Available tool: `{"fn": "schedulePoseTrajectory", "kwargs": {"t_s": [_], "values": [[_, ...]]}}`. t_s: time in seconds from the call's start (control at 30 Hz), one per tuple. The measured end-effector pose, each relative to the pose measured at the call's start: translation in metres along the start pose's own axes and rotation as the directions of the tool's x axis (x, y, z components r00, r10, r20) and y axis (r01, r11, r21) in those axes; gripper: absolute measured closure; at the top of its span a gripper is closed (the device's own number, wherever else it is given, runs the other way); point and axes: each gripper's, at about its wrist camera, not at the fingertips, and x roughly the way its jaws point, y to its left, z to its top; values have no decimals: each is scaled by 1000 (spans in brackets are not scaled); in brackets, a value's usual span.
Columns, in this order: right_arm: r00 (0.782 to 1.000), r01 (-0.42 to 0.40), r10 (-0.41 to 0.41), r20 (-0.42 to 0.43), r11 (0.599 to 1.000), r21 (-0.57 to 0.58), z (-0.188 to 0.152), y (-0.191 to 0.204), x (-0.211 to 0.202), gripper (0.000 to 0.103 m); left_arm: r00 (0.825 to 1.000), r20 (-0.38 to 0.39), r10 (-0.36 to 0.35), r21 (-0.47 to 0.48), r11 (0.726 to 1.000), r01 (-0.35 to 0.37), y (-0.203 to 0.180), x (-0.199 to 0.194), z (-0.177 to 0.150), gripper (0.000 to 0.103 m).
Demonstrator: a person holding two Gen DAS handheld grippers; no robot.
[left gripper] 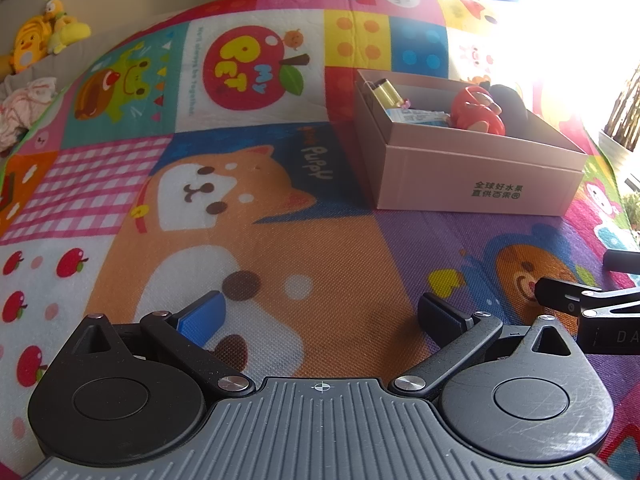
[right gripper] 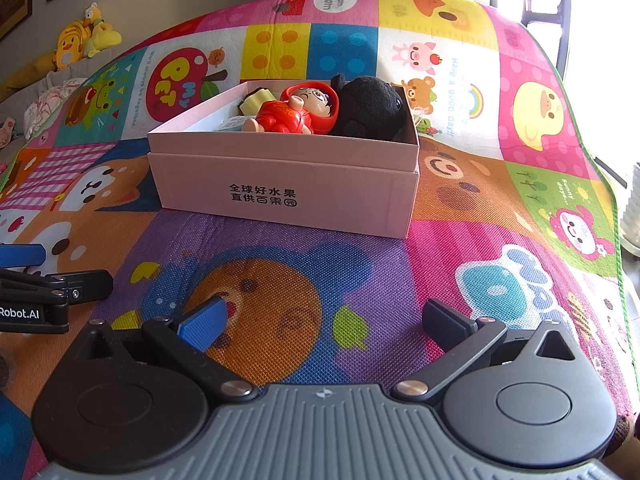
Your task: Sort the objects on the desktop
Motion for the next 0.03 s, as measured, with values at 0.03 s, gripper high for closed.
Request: {"fn": "schedulePoseTrajectory", "kwargs": {"t_s": [0.03], "values": [[1000,0,0,0,1000,0,0,0,0,0,1000,-1,1,0,1000,-1,0,0,0,0]]}}
